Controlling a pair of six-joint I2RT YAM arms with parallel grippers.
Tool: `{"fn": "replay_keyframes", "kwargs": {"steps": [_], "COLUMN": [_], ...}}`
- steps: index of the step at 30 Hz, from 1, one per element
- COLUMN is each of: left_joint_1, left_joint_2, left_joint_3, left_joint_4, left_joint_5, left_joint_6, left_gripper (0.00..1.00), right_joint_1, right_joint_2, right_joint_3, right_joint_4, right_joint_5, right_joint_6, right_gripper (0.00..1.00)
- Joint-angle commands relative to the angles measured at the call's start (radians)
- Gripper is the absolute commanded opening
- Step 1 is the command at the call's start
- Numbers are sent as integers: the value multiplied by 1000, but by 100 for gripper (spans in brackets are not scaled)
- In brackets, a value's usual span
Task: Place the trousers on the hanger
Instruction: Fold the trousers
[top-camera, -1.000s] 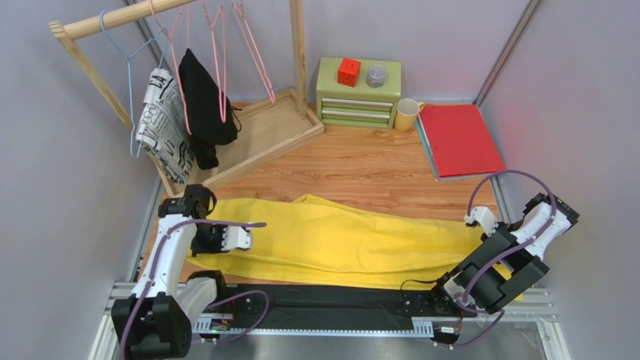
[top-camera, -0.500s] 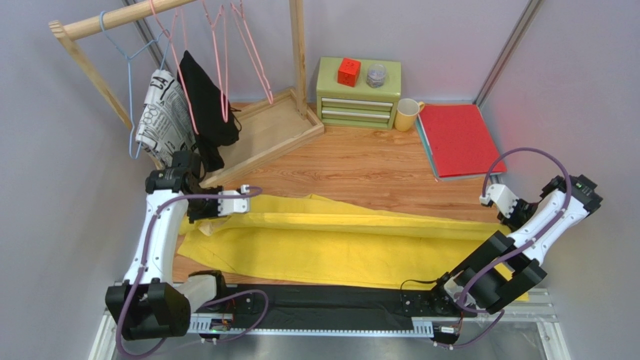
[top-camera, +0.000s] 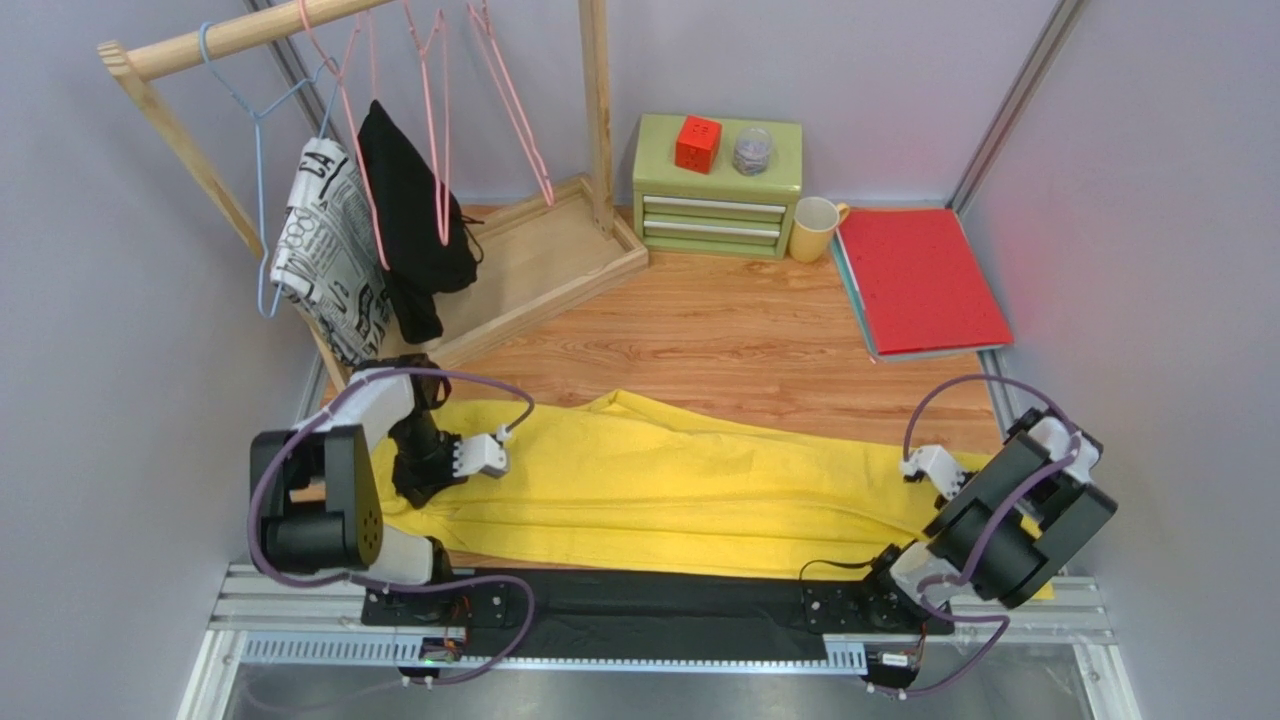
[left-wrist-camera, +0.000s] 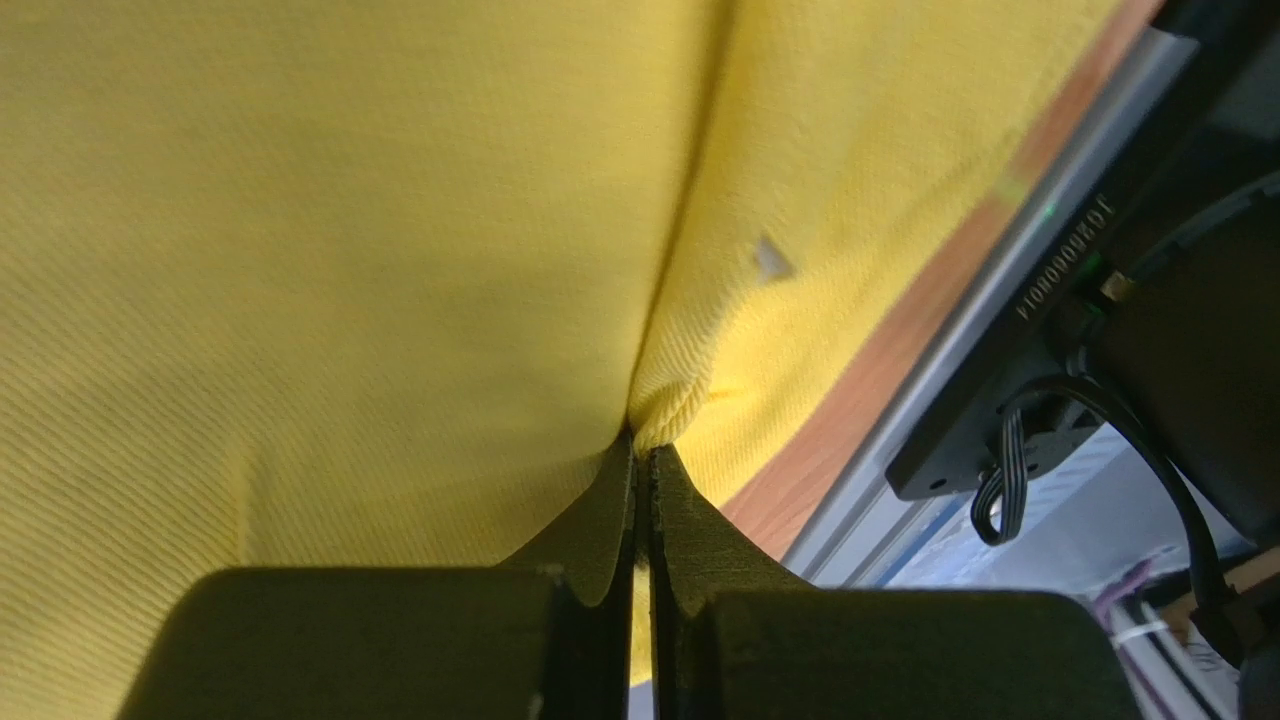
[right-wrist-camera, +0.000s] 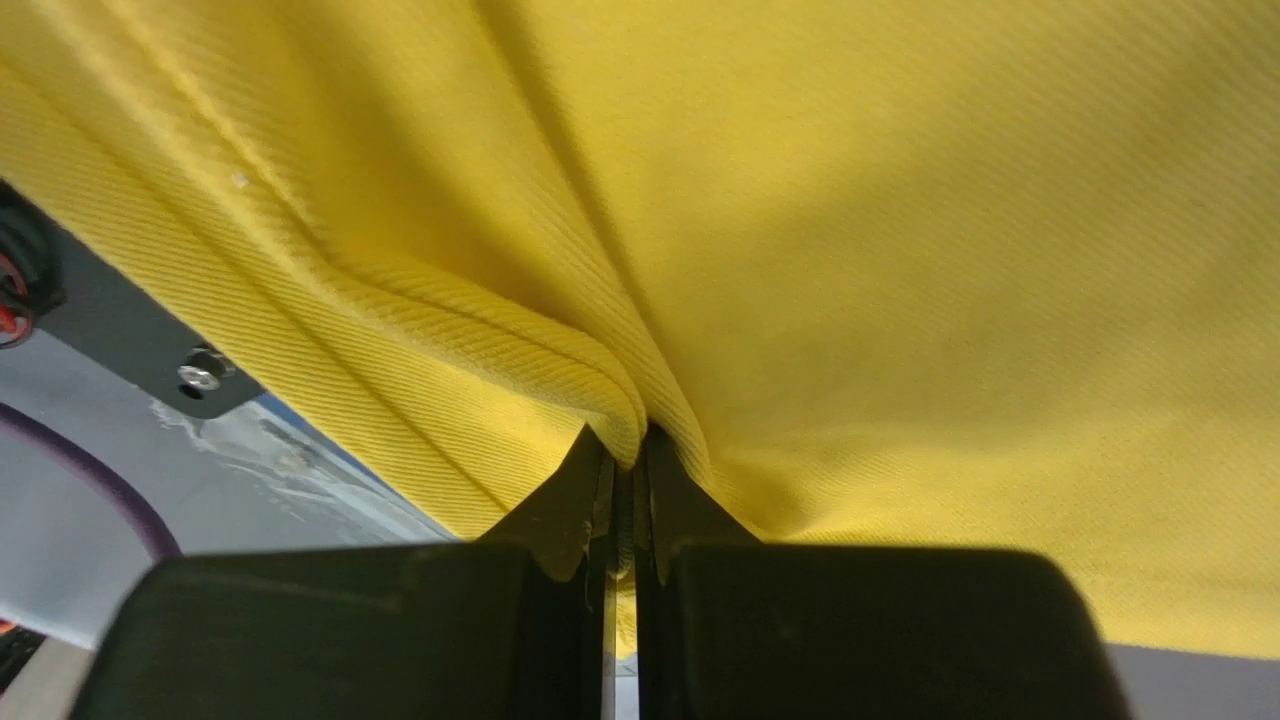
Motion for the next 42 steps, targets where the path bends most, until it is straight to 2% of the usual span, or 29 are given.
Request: {"fn": "replay_keyframes", "kwargs": {"steps": [1,5,8,12,16,20,21,22,23,24,25,26,28,30,32,33,35,37,40,42], "left_joint_1": [10,10,11,14,28,28,28,28,28,28,30,30,30,28,28,27,22,18,14,14], "left_joint_2": [146,216,153,89,-28,-100,-106,-112,-123,-161,-183,-204,-237,-203,-159,-114,-70,-24,42,113], "left_joint_3": [119,263,264,251,199,116,110,110,115,128,173,199,291,355,415,420,402,348,284,264], "left_joint_4": [135,91,66,10,-26,-38,-64,-88,-139,-159,-180,-226,-245,-270,-245,-218,-131,-45,87,105], "left_joint_5": [-41,-7,6,8,26,30,34,37,51,72,100,161,229,304,338,336,306,271,206,169], "left_joint_6": [-149,-217,-176,-128,-74,-5,18,27,36,42,45,50,24,-26,-85,-162,-214,-296,-355,-372], "left_gripper": [0,0,0,0,0,0,3,11,26,31,36,48,55,57,58,63,63,63,59,53], "right_joint_1": [106,183,192,169,93,22,13,5,-4,-20,-26,-29,-32,-32,-32,-27,-8,19,42,61], "right_joint_2": [128,185,166,107,12,-80,-85,-94,-95,-95,-89,-82,-42,-11,26,38,82,118,151,178], "right_joint_3": [162,369,476,524,407,201,175,167,182,203,269,305,380,472,515,520,520,500,500,524], "right_joint_4": [156,68,-39,-149,-161,-24,-9,-12,-53,-87,-125,-166,-297,-412,-438,-437,-415,-362,-233,-174], "right_joint_5": [9,-66,-115,-137,-106,-31,-13,-13,-14,-37,-49,-63,-94,-120,-142,-170,-180,-186,-209,-218], "right_joint_6": [225,350,341,229,65,-64,-76,-81,-82,-82,-70,-57,-21,28,95,126,207,365,534,606], "right_gripper": [0,0,0,0,0,2,9,23,49,60,77,78,78,78,78,78,73,69,65,62]}}
